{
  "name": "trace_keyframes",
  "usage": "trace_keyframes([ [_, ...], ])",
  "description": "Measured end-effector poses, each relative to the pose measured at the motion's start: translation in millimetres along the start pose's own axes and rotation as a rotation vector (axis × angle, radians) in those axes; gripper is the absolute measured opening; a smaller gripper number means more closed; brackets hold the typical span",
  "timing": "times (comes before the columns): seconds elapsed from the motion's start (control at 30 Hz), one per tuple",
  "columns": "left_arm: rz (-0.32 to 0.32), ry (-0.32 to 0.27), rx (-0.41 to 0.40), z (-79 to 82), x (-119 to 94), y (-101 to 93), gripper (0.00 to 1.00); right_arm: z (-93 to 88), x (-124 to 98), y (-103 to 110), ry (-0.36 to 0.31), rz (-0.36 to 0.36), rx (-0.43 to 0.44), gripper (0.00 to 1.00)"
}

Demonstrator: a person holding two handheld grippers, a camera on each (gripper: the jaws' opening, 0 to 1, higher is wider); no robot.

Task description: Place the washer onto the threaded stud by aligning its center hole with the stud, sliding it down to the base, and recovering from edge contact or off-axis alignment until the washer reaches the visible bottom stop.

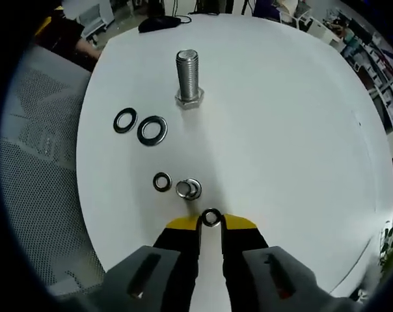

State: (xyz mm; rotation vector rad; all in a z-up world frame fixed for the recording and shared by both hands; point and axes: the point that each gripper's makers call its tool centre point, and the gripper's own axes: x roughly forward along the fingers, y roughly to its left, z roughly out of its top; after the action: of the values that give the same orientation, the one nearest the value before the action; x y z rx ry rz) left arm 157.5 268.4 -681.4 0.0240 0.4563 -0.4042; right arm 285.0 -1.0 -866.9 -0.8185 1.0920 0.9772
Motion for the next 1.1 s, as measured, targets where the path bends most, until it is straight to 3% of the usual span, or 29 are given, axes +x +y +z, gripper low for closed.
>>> trace_keyframes([
  [0.13,0.000,0.000,-0.001,-0.1,0,0.1,0.11,-0.5,0,-1,-0.004,-0.008,0.014,0.13],
  [0.23,-0.001,0.002,0.000,-0.3,0,-0.2,0.11,-1.0,-1,3,-0.026,0.018,0.084,0.13],
  [0.43,-0.003,0.005,0.001,-0.6,0,-0.6,0.11,-6.5,-10,1,-0.031,0.008,0.086,0.13],
  [0.83,-0.006,0.008,0.003,-1.0,0,-1.3,0.11,2.4,-36,3,-0.097,0.004,0.105,0.13],
  [1.1,-0.007,0.010,0.004,-1.3,0,-1.4,0.11,7.5,-48,6,-0.105,0.003,0.101,0.13],
])
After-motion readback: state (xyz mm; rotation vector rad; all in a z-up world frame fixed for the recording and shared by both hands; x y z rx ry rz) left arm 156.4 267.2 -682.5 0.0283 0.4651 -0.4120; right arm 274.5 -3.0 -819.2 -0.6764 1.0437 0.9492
